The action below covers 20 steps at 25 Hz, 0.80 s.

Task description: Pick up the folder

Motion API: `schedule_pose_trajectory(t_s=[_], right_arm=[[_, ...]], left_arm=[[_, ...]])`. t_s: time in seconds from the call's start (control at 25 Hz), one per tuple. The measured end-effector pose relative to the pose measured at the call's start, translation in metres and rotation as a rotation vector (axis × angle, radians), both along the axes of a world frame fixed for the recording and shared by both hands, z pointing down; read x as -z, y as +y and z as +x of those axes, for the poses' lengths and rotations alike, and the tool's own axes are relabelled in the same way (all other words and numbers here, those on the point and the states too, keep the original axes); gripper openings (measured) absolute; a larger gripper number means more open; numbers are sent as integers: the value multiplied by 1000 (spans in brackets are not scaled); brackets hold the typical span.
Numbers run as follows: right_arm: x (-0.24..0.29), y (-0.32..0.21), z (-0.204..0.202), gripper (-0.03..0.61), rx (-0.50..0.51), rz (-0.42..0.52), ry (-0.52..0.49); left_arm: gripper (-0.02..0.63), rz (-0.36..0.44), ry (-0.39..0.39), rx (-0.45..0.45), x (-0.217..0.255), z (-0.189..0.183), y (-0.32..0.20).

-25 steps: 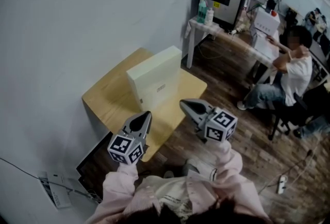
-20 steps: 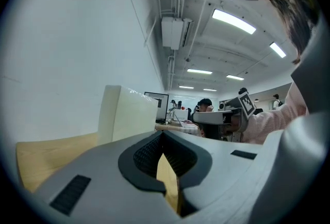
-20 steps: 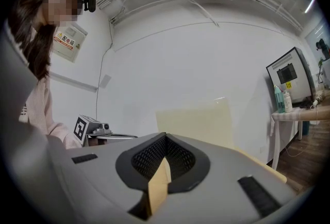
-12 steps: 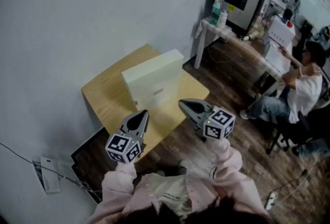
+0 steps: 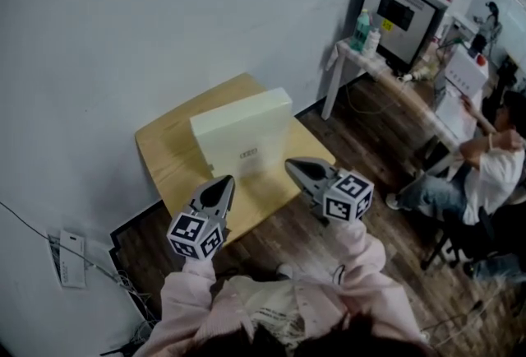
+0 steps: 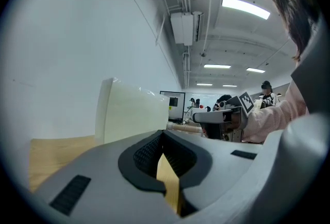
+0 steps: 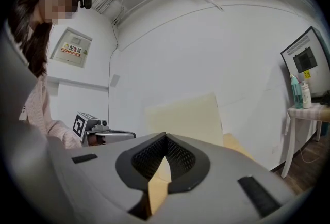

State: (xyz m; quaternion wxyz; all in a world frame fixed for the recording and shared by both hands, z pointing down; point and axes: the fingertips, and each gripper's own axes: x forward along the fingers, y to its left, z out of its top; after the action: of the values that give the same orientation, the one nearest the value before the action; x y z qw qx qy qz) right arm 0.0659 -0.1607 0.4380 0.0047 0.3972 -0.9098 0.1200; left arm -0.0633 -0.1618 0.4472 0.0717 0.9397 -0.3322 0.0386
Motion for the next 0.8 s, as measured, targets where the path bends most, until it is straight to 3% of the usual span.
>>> schedule_pose_trajectory(t_s=[0.48,0.8], right_arm=[[-6,-13,9,-5,78,-16,-22],[-19,-26,20,-5,79,-33,-7]], left_arm=[[-5,-4,-25,139,-1,-9,-1],[-5,-27,-40,186,-14,-18,-10]])
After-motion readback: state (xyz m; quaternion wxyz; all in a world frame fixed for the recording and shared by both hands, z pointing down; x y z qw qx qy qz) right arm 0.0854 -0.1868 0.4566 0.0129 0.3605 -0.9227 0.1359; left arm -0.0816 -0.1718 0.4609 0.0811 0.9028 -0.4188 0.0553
